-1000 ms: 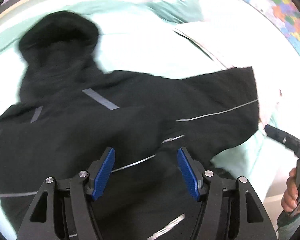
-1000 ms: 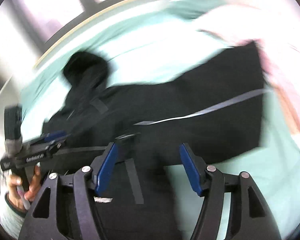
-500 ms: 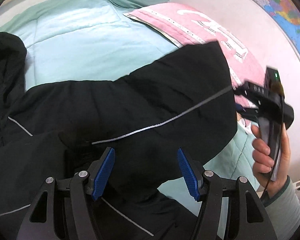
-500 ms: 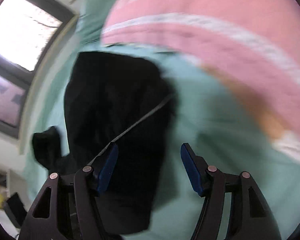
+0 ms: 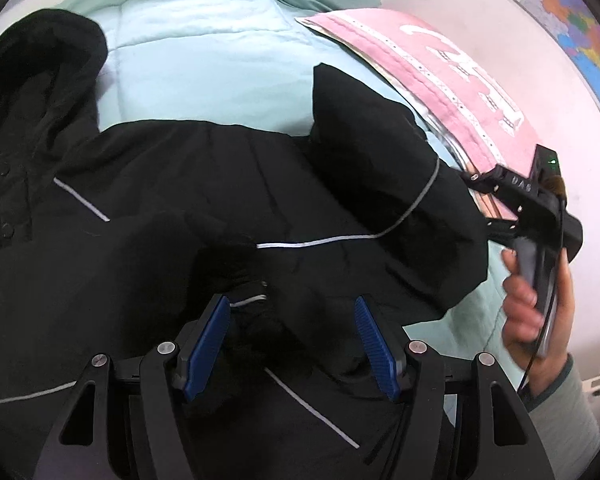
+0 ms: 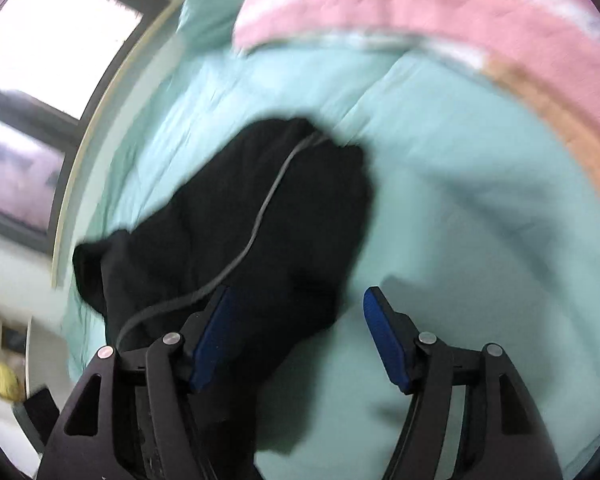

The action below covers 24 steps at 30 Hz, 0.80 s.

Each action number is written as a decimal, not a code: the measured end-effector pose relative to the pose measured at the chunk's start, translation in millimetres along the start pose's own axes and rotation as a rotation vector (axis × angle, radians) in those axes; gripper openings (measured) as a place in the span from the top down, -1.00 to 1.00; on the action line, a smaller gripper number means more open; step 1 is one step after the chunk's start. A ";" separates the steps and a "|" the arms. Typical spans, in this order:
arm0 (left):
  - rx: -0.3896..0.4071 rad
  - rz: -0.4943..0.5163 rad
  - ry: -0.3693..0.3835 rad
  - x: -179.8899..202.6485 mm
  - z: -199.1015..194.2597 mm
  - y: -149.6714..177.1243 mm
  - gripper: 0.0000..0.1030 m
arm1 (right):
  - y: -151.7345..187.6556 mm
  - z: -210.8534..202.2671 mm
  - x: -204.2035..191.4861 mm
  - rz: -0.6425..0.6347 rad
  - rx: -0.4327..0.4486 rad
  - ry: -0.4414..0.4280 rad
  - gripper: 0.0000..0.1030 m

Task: Fold large clothes
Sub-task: 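Grasp the other sleeve cuff with the right gripper and lift it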

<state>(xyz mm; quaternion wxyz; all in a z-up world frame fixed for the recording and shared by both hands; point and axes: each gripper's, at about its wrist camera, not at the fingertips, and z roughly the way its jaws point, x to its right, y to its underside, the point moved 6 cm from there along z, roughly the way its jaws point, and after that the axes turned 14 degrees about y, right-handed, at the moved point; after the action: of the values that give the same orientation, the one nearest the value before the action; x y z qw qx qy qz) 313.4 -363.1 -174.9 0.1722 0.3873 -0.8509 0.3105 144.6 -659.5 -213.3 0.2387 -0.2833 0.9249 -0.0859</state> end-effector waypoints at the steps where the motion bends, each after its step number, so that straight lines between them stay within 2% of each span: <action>1: 0.003 -0.016 0.004 -4.2 0.6 -0.5 -0.29 | -6.3 5.3 0.9 0.012 -0.016 0.002 -0.38; 3: 0.011 -0.051 0.015 -12.5 0.7 0.9 -0.29 | -18.8 16.1 0.8 0.003 -0.032 -0.003 -0.38; 7: 0.028 -0.060 0.003 -21.9 3.2 -5.0 -0.29 | -33.5 59.6 -18.7 -0.050 -0.079 0.098 -0.38; 8: 0.028 -0.059 0.001 -23.0 5.3 -7.1 -0.29 | -32.1 70.9 -21.4 -0.043 -0.096 0.104 -0.25; 9: 0.024 -0.060 0.002 -22.1 7.8 -8.8 -0.29 | -32.5 73.2 -18.5 -0.042 -0.095 0.095 0.13; 11: 0.019 -0.061 0.003 -20.1 13.3 -10.4 -0.29 | -34.2 68.7 -23.8 -0.054 -0.053 0.114 0.63; 12: 0.014 -0.054 0.009 -16.9 17.7 -12.1 -0.29 | -33.8 58.3 -22.7 -0.059 -0.024 0.101 0.72; 16: -0.008 0.008 0.034 3.5 39.3 -22.2 -0.29 | -30.5 -20.6 8.3 -0.098 0.154 0.214 0.75; 19: -0.001 0.091 0.062 28.0 58.9 -29.1 -0.29 | -25.9 -78.2 53.0 -0.054 0.250 0.272 0.75; 22: 0.004 0.152 0.103 46.0 77.8 -31.2 -0.29 | -22.5 -108.4 95.3 -0.010 0.284 0.322 0.75; 24: 0.005 0.192 0.130 55.6 93.5 -31.7 -0.29 | -23.6 -108.8 126.7 0.009 0.265 0.321 0.75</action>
<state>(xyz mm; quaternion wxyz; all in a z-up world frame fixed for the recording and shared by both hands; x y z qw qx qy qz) 297.2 -471.8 -202.7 0.1955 0.2833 -0.8702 0.3524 10.7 -748.0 -161.4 0.1237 -0.2278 0.9330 -0.2496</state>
